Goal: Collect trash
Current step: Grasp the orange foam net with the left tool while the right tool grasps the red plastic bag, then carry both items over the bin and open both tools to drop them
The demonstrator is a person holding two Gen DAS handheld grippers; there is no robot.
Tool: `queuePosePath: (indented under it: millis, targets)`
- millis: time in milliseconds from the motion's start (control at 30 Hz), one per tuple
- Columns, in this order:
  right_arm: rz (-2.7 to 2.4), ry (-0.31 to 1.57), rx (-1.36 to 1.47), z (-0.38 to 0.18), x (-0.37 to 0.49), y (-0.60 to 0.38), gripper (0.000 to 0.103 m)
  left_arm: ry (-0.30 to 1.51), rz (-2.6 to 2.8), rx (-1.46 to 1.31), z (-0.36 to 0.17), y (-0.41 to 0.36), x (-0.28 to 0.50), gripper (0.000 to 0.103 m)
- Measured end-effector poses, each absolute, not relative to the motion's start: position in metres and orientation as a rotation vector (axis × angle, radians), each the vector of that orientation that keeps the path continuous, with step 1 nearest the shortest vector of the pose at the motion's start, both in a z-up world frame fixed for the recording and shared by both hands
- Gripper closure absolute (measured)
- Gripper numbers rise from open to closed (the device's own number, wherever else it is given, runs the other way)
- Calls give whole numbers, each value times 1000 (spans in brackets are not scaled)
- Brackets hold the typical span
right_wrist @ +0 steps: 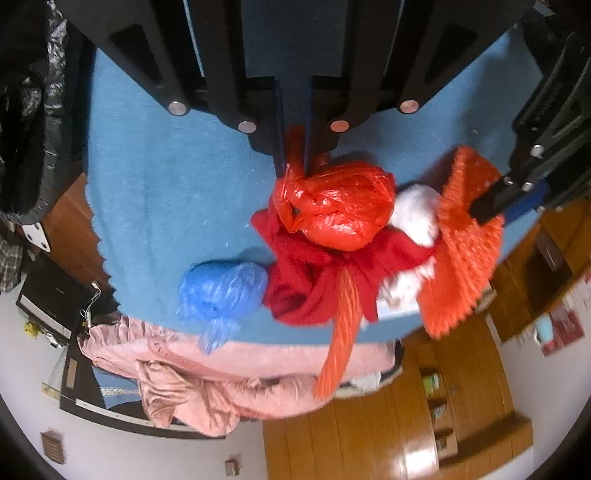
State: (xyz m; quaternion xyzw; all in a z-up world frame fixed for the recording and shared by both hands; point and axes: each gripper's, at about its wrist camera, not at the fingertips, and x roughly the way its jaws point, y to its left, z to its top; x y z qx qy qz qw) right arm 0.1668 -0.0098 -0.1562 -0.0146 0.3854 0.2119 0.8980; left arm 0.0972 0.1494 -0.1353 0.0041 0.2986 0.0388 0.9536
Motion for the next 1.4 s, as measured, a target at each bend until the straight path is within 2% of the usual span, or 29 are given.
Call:
queuePosePath:
  millis: [533, 1167, 1233, 1267, 1300, 1333, 1367, 1400]
  targets:
    - [302, 709, 36, -115, 142, -92, 94, 528, -62, 27, -102, 94, 83, 88]
    - [-123, 705, 120, -111, 112, -285, 93, 508, -506, 34, -90, -84, 97, 88]
    - [-152, 713, 123, -113, 111, -300, 89, 521, -550, 32, -92, -99, 101, 86]
    - [-166, 719, 121, -115, 109, -304, 87, 530, -567, 35, -95, -106, 102, 80]
    - [-178, 725, 120, -117, 108, -309, 75, 537, -590, 37, -98, -116, 103, 72]
    - [-190, 731, 115, -119, 106, -313, 59, 541, -601, 38, -99, -120, 102, 65]
    - [-205, 737, 105, -121, 105, -315, 47, 546, -613, 38, -101, -122, 101, 51]
    - [-228, 736, 91, -123, 103, -316, 25, 548, -615, 37, -104, -123, 100, 38]
